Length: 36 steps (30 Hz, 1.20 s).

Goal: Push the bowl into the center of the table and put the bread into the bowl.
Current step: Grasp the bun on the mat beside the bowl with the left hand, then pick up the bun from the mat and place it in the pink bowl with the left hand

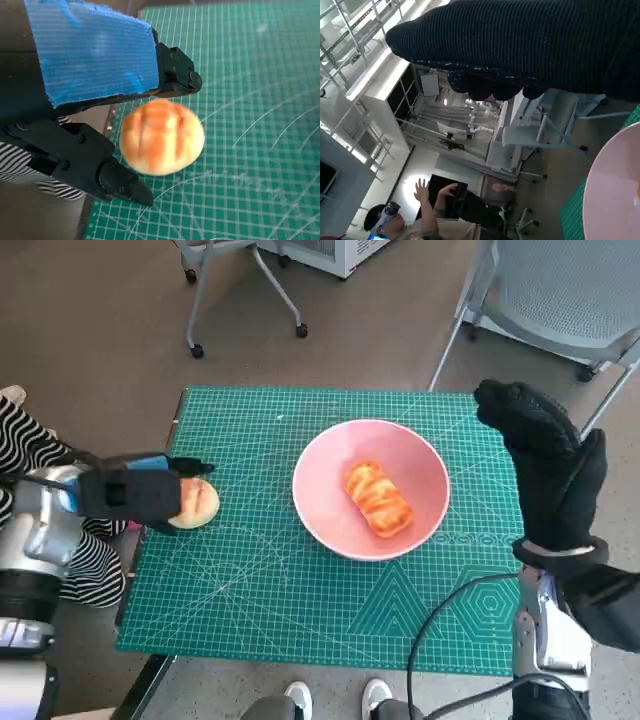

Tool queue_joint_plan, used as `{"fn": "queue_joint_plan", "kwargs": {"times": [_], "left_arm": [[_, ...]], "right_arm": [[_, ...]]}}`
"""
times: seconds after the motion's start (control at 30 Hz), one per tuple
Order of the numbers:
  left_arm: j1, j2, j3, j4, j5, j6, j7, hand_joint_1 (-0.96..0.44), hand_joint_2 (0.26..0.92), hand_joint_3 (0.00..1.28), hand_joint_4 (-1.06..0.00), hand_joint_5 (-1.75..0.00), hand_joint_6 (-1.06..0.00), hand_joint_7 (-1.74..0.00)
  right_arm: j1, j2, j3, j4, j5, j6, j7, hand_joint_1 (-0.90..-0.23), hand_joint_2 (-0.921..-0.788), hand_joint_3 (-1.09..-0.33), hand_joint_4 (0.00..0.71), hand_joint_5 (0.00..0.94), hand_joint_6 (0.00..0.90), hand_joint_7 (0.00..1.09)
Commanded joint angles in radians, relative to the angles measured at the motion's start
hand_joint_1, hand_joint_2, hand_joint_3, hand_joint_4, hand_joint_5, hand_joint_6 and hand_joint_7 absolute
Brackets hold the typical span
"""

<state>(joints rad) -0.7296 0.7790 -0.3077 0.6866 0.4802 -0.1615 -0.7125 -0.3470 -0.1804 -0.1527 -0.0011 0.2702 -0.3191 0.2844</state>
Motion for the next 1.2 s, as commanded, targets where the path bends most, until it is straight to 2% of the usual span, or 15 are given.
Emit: {"fn": "queue_joint_plan", "kwargs": {"times": [0.03, 0.1, 0.23, 0.3, 0.33, 0.37, 0.4, 0.43, 0.47, 0.5, 0.57, 0.77, 0.97, 1.2], "left_arm": [[-0.03, -0.015, -0.025, 0.034, 0.035, 0.02, 0.013, 0.01, 0.78, 0.01, -0.19, -0.01, -0.35, -0.01], [-0.032, -0.021, -0.037, 0.043, 0.052, 0.027, 0.023, 0.02, 0.791, 0.01, -0.24, -0.01, -0.41, -0.02], [-0.035, -0.029, -0.052, 0.071, 0.071, 0.017, 0.058, 0.0, 0.822, 0.01, -0.42, -0.01, -0.58, -0.04], [-0.037, -0.031, -0.051, 0.091, 0.072, -0.003, 0.084, -0.01, 0.843, 0.01, -0.62, -0.03, -0.72, -0.06], [-0.037, -0.032, -0.049, 0.099, 0.072, -0.013, 0.095, -0.08, 0.859, 0.02, -0.68, -0.04, -0.72, -0.29], [-0.036, -0.031, -0.044, 0.103, 0.067, -0.027, 0.109, -0.18, 0.881, 0.05, -0.77, -0.06, -0.69, -0.64], [-0.036, -0.03, -0.04, 0.106, 0.063, -0.037, 0.119, -0.15, 0.889, 0.04, -0.76, -0.25, -0.68, -0.75], [-0.034, -0.027, -0.027, 0.106, 0.048, -0.058, 0.131, -0.09, 0.901, 0.05, -0.74, -0.55, -0.66, -0.92], [-0.032, -0.025, -0.017, 0.106, 0.036, -0.074, 0.139, -0.06, 0.906, 0.04, -0.75, -0.72, -0.67, -1.01], [-0.028, -0.021, -0.002, 0.1, 0.019, -0.092, 0.145, -0.04, 0.91, 0.03, -0.76, -0.84, -0.67, -1.06], [-0.017, -0.012, 0.034, 0.078, -0.022, -0.126, 0.151, -0.02, 0.913, 0.02, -0.77, -0.94, -0.68, -1.09], [0.006, 0.005, 0.135, 0.015, -0.139, -0.207, 0.153, 0.0, 0.915, 0.01, -0.79, -1.04, -0.68, -1.11], [0.031, -0.007, 0.25, -0.068, -0.277, -0.275, 0.168, 0.0, 0.916, 0.01, -0.8, -1.04, -0.67, -1.13], [0.052, -0.042, 0.323, -0.183, -0.371, -0.316, 0.2, 0.0, 0.919, 0.01, -0.79, -1.06, -0.66, -1.14]], "right_arm": [[0.027, -0.006, 0.0, -0.003, -0.006, 0.016, 0.003, -0.695, -0.921, -0.686, 0.206, 0.002, 0.122, 0.52], [0.028, -0.006, 0.0, -0.004, -0.007, 0.016, 0.002, -0.695, -0.921, -0.686, 0.208, 0.002, 0.122, 0.52], [0.033, -0.007, -0.001, -0.006, -0.008, 0.016, 0.002, -0.695, -0.921, -0.686, 0.209, 0.003, 0.123, 0.52], [0.035, -0.008, -0.002, -0.006, -0.007, 0.015, 0.002, -0.694, -0.921, -0.686, 0.211, 0.003, 0.124, 0.52], [0.036, -0.008, -0.002, -0.007, -0.007, 0.015, 0.002, -0.694, -0.921, -0.686, 0.211, 0.004, 0.124, 0.52], [0.036, -0.008, -0.002, -0.007, -0.007, 0.016, 0.001, -0.693, -0.921, -0.686, 0.212, 0.004, 0.125, 0.52], [0.037, -0.008, -0.003, -0.008, -0.007, 0.016, 0.001, -0.693, -0.921, -0.686, 0.212, 0.004, 0.125, 0.52], [0.038, -0.009, -0.003, -0.009, -0.007, 0.016, 0.0, -0.693, -0.921, -0.686, 0.212, 0.004, 0.126, 0.52], [0.039, -0.009, -0.003, -0.01, -0.007, 0.016, 0.0, -0.692, -0.921, -0.687, 0.212, 0.004, 0.127, 0.52], [0.04, -0.009, -0.003, -0.01, -0.008, 0.017, -0.001, -0.691, -0.921, -0.687, 0.212, 0.004, 0.127, 0.52], [0.04, -0.009, -0.002, -0.01, -0.01, 0.018, -0.003, -0.69, -0.921, -0.687, 0.212, 0.004, 0.127, 0.52], [0.042, -0.007, -0.001, -0.015, -0.013, 0.023, -0.009, -0.686, -0.921, -0.688, 0.212, 0.003, 0.129, 0.52], [0.043, -0.001, 0.006, -0.026, -0.021, 0.028, -0.016, -0.692, -0.921, -0.688, 0.212, 0.002, 0.129, 0.52], [0.041, -0.003, 0.009, -0.028, -0.022, 0.033, -0.021, -0.689, -0.921, -0.696, 0.211, 0.002, 0.127, 0.52]]}}
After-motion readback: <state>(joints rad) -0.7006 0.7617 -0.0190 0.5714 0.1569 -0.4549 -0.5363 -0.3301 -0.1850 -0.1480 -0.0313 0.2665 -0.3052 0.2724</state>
